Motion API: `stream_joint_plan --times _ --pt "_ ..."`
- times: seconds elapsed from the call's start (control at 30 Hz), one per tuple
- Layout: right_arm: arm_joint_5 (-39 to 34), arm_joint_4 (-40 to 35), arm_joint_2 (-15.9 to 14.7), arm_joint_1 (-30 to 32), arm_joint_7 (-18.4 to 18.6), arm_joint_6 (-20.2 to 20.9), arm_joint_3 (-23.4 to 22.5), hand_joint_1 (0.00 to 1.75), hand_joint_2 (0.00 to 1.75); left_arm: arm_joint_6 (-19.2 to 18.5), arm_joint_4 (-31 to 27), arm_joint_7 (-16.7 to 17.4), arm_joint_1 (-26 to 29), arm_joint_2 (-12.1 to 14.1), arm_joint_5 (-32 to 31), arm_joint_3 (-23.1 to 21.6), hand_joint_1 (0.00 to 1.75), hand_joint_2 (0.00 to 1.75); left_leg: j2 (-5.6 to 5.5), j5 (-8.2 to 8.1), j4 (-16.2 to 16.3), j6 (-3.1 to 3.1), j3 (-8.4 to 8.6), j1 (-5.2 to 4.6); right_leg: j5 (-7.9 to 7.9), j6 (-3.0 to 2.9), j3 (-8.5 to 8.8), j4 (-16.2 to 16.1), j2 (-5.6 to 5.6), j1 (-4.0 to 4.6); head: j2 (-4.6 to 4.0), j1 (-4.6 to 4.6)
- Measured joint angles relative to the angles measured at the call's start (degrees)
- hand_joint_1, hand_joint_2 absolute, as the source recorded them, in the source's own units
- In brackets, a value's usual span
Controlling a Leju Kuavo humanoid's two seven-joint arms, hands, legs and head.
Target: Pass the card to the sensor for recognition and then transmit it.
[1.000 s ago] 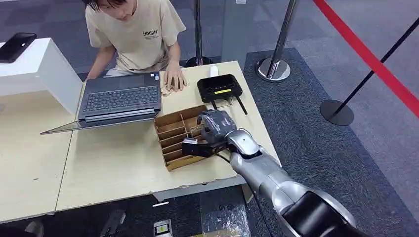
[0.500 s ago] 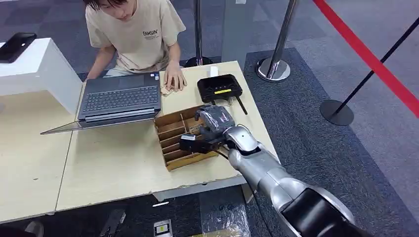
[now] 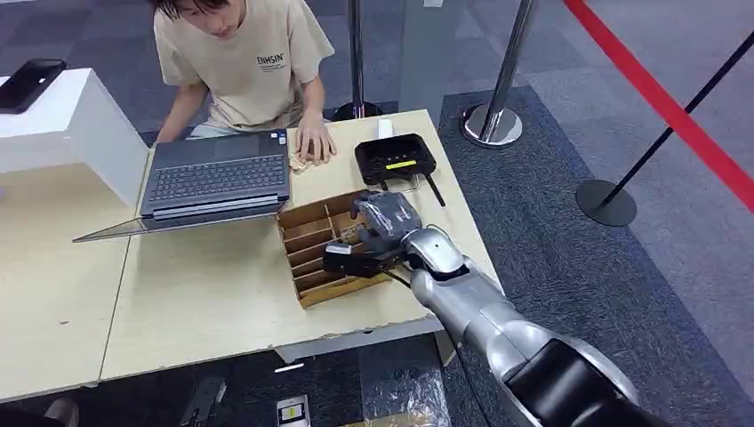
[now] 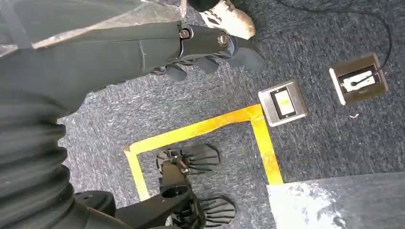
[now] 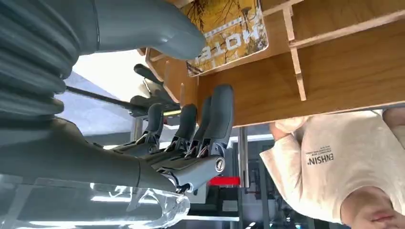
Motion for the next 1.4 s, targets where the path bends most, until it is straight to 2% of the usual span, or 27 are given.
stream_joint_plan --times 0.37,0.47,0.97,1.0,1.03,1.07,1.1,1.13,1.17,1.4 --pt "0.68 0.87 0.52 0.37 0.04 0.09 0.00 0.79 1.75 -0.11 -0.15 0.07 -0.13 -0.04 0.13 0.02 0.00 1.75 0.00 0.00 0.00 0.00 0.00 0.00 0.00 0.00 0.00 0.00 0.00 0.00 0.00 0.00" --pt "0.68 1.14 0.66 0.39 0.09 0.24 0.00 0.86 1.75 -0.15 -0.17 0.09 -0.19 -0.09 0.07 0.02 0.00 1.75 0.01 0.00 0.00 0.00 0.01 0.00 0.00 0.00 0.00 0.00 0.00 0.00 0.00 0.00" --pt "0.66 2.19 0.92 0.77 -0.02 0.15 0.00 0.96 1.75 -0.15 -0.17 0.18 -0.42 -0.42 0.48 0.09 0.00 1.75 0.00 0.00 0.00 0.00 0.00 0.00 0.00 0.00 0.00 0.00 0.00 0.00 0.00 0.00" --pt "0.66 2.23 0.92 0.80 -0.02 0.15 0.02 1.12 1.75 -0.15 -0.17 0.18 -0.42 -0.42 0.50 0.09 0.00 1.75 0.00 0.00 0.00 0.00 0.00 0.00 0.00 0.00 0.00 0.00 0.00 0.00 0.00 0.00" --pt "0.66 2.23 0.92 0.80 -0.09 0.15 0.02 1.12 1.75 -0.15 -0.17 0.20 -0.42 -0.42 0.50 0.09 0.00 1.75 0.00 0.00 0.00 0.00 0.00 0.00 0.00 0.00 -0.01 0.00 0.00 0.00 0.00 0.00" --pt "0.66 2.25 0.90 0.80 -0.09 0.15 0.00 1.41 1.75 -0.15 -0.17 0.20 -0.42 -0.42 0.50 0.09 0.00 1.75 0.00 0.00 0.00 0.00 0.01 0.00 0.00 0.00 0.00 0.00 0.00 0.00 0.00 0.00" --pt "0.63 2.25 0.87 0.81 -0.09 0.15 0.00 1.59 1.75 -0.15 -0.17 0.20 -0.42 -0.42 0.50 0.09 0.00 1.75 0.00 0.00 0.00 0.00 0.00 0.00 0.00 0.00 0.00 0.00 0.00 0.00 0.00 0.00" --pt "0.61 2.27 0.87 0.81 -0.11 0.13 0.00 1.59 1.75 -0.15 -0.17 0.24 -0.42 -0.42 0.50 0.09 0.00 1.75 0.00 0.00 0.00 0.00 0.00 0.00 0.00 0.00 -0.01 0.00 0.00 0.00 0.00 0.00" --pt "0.59 2.29 0.85 0.81 -0.13 0.13 0.00 1.75 1.75 -0.13 -0.17 0.33 -0.42 -0.42 0.50 0.11 0.00 1.75 0.00 0.00 0.00 0.00 0.01 0.00 0.00 0.00 0.00 0.00 0.00 0.00 0.00 0.00" --pt "-0.13 2.25 0.76 0.90 -0.55 -0.31 0.00 1.75 1.75 0.09 -0.17 0.33 -0.41 -0.42 0.50 0.13 0.00 1.75 0.02 0.00 0.00 0.00 0.03 0.00 0.00 0.00 0.01 0.00 0.01 0.00 0.00 0.00"
